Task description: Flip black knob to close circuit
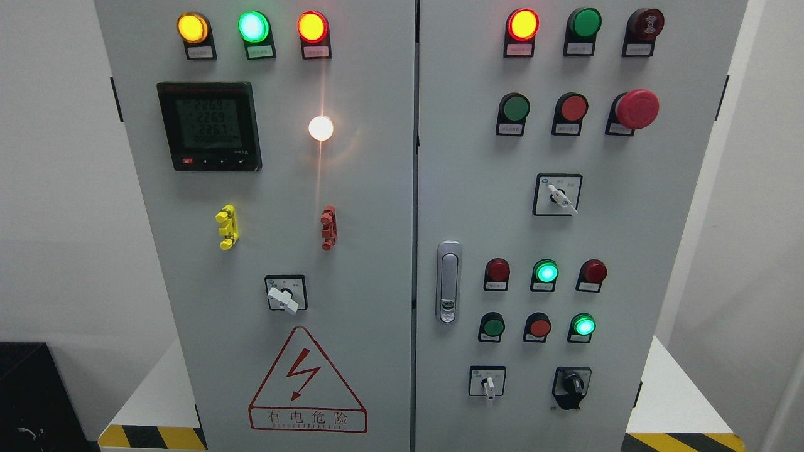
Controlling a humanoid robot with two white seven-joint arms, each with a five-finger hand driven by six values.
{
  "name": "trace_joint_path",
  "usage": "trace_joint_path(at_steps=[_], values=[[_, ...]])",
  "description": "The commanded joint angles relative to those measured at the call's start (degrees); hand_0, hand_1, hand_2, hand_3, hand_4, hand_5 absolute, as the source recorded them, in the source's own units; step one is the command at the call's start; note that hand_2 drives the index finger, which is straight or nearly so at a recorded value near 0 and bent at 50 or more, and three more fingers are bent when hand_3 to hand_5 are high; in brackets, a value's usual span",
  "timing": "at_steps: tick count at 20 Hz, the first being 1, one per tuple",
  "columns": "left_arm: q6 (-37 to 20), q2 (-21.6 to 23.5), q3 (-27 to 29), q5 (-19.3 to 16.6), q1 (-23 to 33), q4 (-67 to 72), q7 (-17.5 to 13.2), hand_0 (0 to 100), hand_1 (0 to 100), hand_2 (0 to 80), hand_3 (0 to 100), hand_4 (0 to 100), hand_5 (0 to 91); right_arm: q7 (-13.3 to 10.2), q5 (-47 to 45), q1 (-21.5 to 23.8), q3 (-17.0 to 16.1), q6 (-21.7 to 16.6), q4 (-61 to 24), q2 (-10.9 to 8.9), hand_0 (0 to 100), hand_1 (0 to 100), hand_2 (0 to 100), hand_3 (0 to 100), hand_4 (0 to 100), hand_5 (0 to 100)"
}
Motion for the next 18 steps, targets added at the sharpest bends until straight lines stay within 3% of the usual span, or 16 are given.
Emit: trace_joint_path(at_steps=[1,16,18], values=[[0.0,0.0,0.0,0.0,1.3,-1.7,0.0,12,56,0.0,0,0,0.0,0.8,3.3,-2.5,0.7,1.0,-1.7,0.6,0,0,89,100,100,100],[0.0,0.0,0.0,0.0,1.3,-1.7,0.0,12,56,0.0,0,0,0.0,1.9,12.4,-8.0,1.2,3.3,-1.4,0.69,0,0,89,100,100,100],[0.0,0.0,0.0,0.0,1.3,-1.7,0.0,12,56,0.0,0,0,0.0,3.2,13.2,-8.7,1.1,3.3,-1.1,0.69,0,0,89,100,100,100]])
